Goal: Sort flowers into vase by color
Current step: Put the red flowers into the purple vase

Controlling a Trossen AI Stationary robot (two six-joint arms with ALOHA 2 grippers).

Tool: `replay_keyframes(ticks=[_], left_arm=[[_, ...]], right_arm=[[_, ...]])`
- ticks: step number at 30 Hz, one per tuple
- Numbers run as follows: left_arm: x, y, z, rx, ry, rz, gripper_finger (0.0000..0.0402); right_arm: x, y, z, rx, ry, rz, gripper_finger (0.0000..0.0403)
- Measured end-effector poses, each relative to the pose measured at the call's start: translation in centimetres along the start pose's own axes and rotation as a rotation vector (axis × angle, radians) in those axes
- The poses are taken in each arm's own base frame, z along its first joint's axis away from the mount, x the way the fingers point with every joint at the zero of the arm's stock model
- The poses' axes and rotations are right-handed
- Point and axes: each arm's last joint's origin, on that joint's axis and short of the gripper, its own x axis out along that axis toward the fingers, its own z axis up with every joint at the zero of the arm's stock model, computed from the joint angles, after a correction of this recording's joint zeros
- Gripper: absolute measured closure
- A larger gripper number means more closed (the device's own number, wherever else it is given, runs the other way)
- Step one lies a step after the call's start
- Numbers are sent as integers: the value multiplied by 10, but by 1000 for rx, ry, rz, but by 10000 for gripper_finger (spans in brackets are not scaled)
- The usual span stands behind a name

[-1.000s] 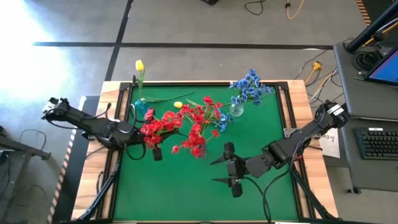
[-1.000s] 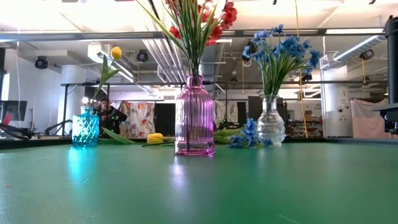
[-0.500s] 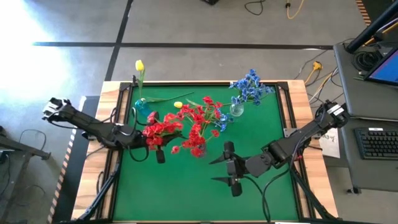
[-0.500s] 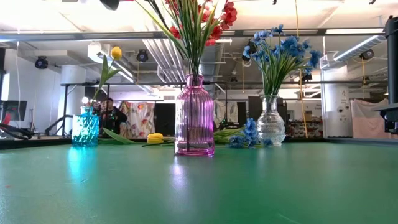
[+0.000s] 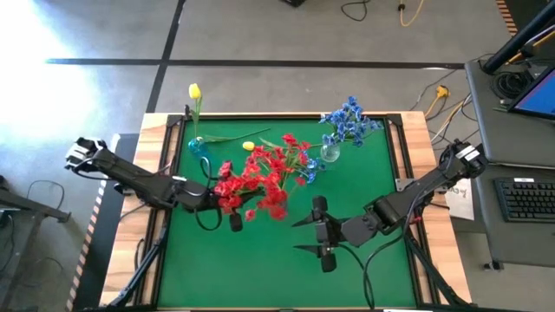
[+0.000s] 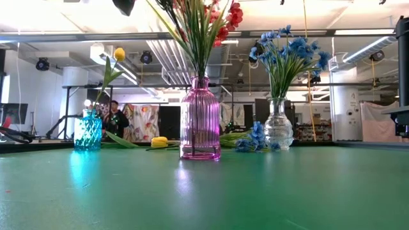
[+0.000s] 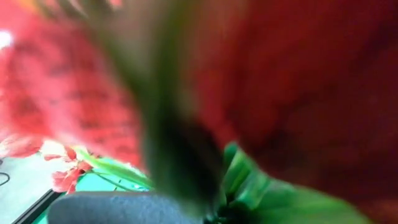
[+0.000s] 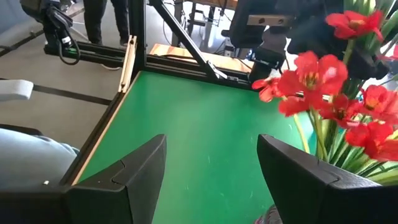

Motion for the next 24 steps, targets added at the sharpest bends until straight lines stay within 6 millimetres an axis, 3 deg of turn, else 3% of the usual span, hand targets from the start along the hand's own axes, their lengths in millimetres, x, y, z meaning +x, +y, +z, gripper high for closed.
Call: replay_keyframes(ticks=[24], left_arm=[[1, -1, -2, 9, 18, 2, 401]], right_arm=[[1, 0, -3, 7, 8, -8, 158]])
